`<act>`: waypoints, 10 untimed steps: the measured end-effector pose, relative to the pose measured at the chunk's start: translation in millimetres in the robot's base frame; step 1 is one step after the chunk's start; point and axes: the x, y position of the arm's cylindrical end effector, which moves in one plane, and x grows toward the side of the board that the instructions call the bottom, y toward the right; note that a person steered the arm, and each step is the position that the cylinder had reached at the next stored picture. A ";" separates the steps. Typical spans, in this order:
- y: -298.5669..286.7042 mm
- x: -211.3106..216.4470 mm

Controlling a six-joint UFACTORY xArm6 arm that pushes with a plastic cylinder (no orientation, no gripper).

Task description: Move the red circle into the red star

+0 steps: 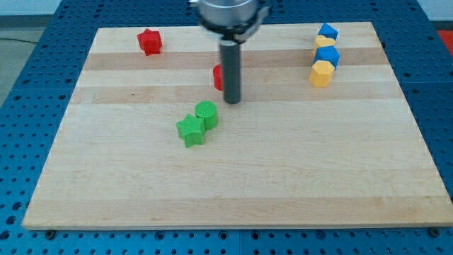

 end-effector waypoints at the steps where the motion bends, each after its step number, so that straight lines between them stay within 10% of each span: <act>1: -9.9 -44.2; 5: -144.0 -66.8; 10: -128.3 -122.9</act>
